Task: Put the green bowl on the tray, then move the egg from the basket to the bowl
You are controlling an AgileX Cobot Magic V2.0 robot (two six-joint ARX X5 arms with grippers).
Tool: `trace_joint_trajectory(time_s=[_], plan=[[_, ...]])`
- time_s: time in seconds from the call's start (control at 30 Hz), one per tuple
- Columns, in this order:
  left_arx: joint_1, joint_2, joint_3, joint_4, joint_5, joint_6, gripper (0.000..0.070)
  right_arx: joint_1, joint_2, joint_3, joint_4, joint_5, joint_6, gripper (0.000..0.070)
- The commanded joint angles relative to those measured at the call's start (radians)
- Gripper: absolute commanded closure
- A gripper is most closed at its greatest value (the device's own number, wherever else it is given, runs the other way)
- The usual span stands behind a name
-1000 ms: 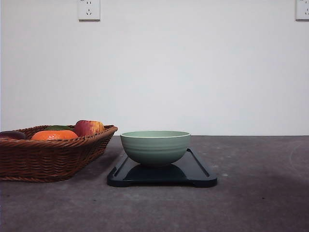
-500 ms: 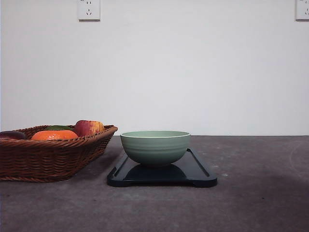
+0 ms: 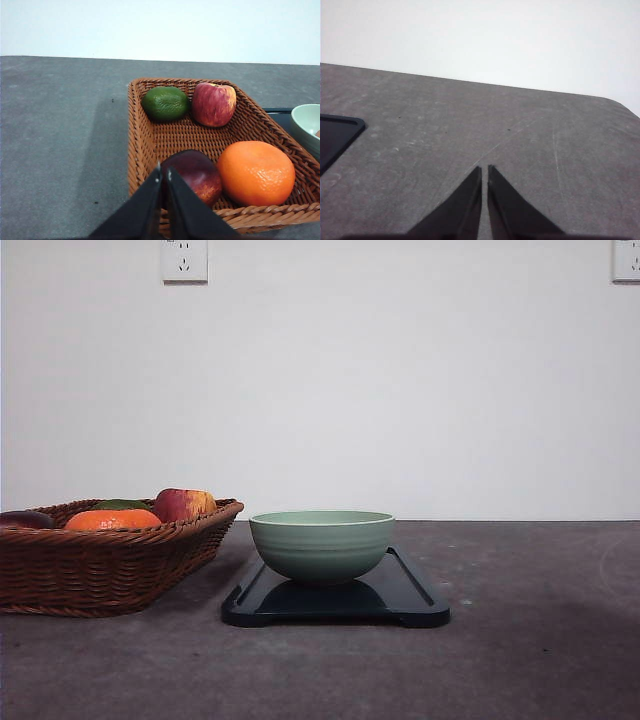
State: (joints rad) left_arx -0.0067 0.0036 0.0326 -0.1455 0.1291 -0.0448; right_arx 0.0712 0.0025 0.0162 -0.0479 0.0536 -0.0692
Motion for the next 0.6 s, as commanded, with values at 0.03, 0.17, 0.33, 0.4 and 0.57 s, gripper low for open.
trace_joint_trajectory(time_s=[0.03,0.17,0.33,0.4,0.57], plan=[[0.000,0.000,-0.019,0.011,-0.002,0.003,0.0687,0.000,0.001,-0.004,0.010,0.000,0.016,0.0687],[0.000,0.000,-0.019,0.011,-0.002,0.003,0.0687,0.000,0.001,-0.004,0.010,0.000,0.016,0.0687],[0.000,0.000,-0.019,0.011,-0.002,0.003,0.0687,0.000,0.001,-0.004,0.010,0.000,0.016,0.0687],[0.000,0.000,-0.019,0.011,-0.002,0.003,0.0687,0.000,0.001,-0.004,0.010,0.000,0.016,0.0687],[0.000,0.000,-0.019,0.011,-0.002,0.003,0.0687,0.000,0.001,-0.004,0.010,0.000,0.016,0.0687]])
